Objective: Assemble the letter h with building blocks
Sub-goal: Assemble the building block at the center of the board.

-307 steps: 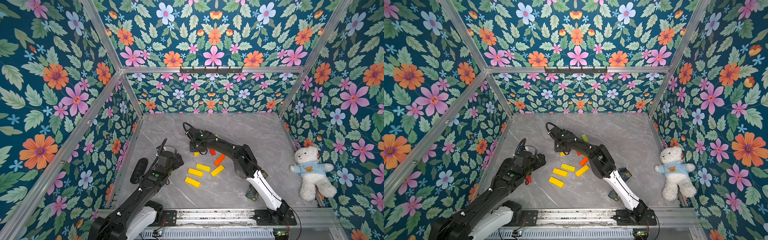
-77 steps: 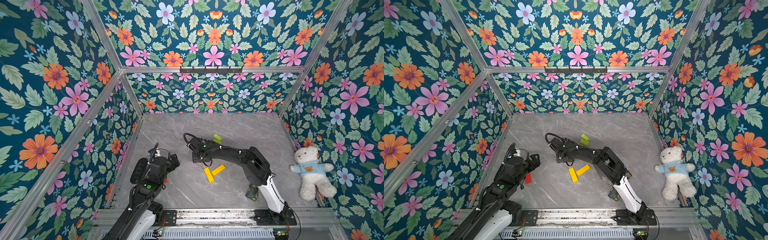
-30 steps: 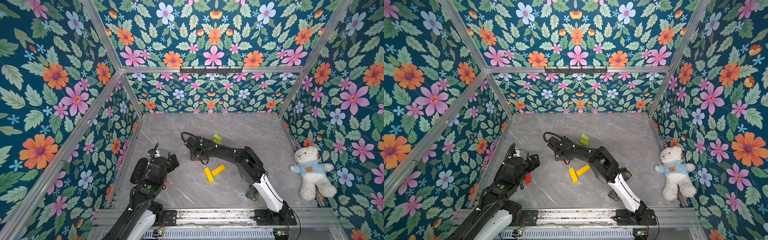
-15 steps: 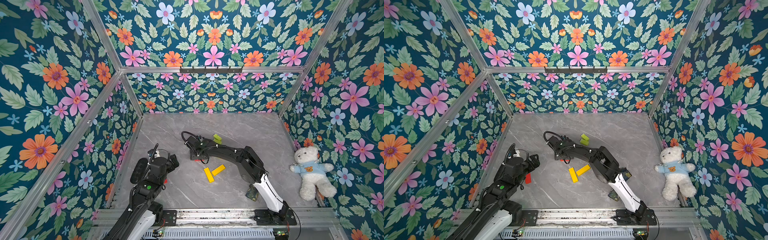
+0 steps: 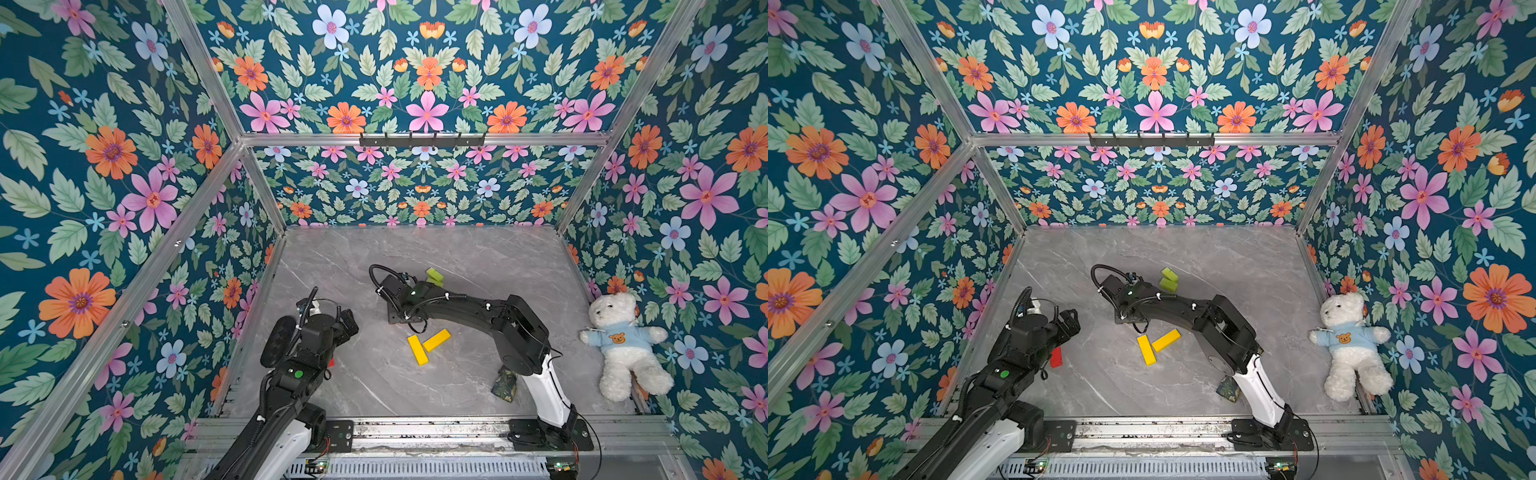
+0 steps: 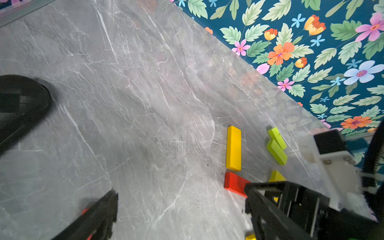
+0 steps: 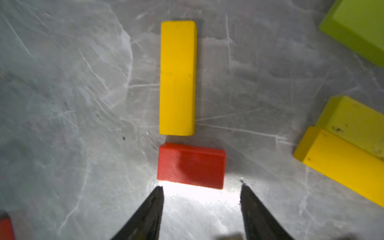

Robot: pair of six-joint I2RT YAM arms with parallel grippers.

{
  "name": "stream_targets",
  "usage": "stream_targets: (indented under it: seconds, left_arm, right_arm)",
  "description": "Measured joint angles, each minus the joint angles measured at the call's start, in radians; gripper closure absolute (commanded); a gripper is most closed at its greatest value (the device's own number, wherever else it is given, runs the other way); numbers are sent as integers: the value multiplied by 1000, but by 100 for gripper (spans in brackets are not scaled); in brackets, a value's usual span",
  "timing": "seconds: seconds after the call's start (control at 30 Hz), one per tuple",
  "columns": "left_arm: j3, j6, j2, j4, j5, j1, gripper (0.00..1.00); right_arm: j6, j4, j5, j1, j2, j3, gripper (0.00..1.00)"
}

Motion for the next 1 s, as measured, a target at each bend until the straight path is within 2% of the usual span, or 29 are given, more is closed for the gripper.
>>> stream_targets:
  seconds: [0.07, 0.27, 1.0]
  left_arm:
    - [-1, 0, -3, 0, 0, 0, 0]
    - [-2, 6, -6, 0, 0, 0, 0]
    - [-2, 7, -3, 0, -1, 0, 0]
  right_arm:
    - [5, 14, -2, -1, -23, -39, 48]
    - [6, 27, -8, -7, -21, -74, 61]
    - [22, 50, -48, -14, 40, -43, 58]
